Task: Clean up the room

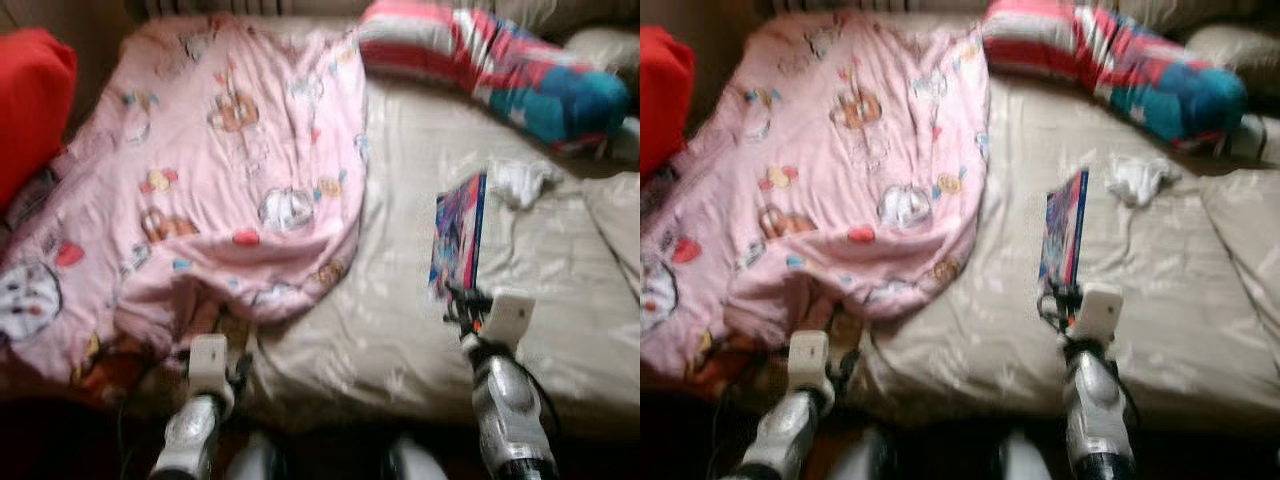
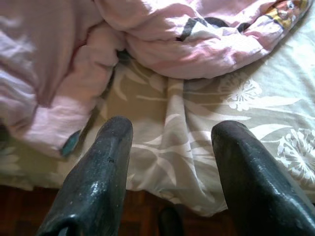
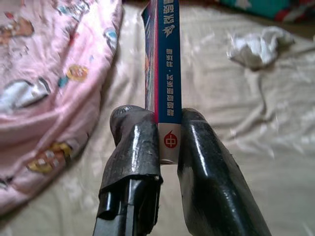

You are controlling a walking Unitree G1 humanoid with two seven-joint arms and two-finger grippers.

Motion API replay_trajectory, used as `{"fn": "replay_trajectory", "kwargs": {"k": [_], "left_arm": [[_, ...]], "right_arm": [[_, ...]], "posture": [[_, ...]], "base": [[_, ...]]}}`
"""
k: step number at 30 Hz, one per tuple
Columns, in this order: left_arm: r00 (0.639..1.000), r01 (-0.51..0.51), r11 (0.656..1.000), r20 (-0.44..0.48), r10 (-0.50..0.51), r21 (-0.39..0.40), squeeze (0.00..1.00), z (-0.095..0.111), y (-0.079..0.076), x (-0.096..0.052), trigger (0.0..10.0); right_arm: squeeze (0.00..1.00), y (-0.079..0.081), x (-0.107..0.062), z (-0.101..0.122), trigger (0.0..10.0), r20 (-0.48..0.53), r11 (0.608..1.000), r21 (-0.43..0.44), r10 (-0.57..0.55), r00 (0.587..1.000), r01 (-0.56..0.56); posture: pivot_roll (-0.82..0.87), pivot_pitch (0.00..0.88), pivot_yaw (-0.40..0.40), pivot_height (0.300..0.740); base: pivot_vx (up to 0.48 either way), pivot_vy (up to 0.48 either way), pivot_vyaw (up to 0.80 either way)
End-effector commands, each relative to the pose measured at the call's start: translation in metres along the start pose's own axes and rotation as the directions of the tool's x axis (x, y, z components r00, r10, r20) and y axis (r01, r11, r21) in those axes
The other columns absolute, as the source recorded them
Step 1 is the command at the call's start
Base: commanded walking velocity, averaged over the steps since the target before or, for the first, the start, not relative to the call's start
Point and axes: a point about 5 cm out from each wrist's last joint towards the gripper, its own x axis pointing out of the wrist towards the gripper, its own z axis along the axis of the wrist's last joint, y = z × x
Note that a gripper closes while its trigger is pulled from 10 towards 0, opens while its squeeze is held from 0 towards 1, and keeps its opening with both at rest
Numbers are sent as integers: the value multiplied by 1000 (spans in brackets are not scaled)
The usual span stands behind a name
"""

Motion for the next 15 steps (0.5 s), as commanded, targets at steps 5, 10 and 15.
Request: {"fn": "replay_trajectory", "kwargs": {"k": [5, 10, 15], "left_arm": [[988, -45, 999, -145, 45, 2, 0, -29, 8, -10, 10000], [987, -57, 998, -149, 58, 12, 0, -36, 6, -15, 10000], [986, -50, 999, -160, 50, 9, 0, -38, 3, -16, 10000]], "right_arm": [[0, -1, -2, -1, 10000, -3, 999, 41, -11, 1000, 12], [0, -2, -4, -7, 10000, -33, 999, 41, -25, 999, 26], [0, -3, -3, -7, 10000, -40, 998, 52, -37, 999, 39]], "posture": [[-100, 127, -5, 740], [-104, 124, -6, 740], [-103, 125, -6, 740]], "base": [[0, 0, 0], [0, -259, 0], [0, -480, -509]]}}
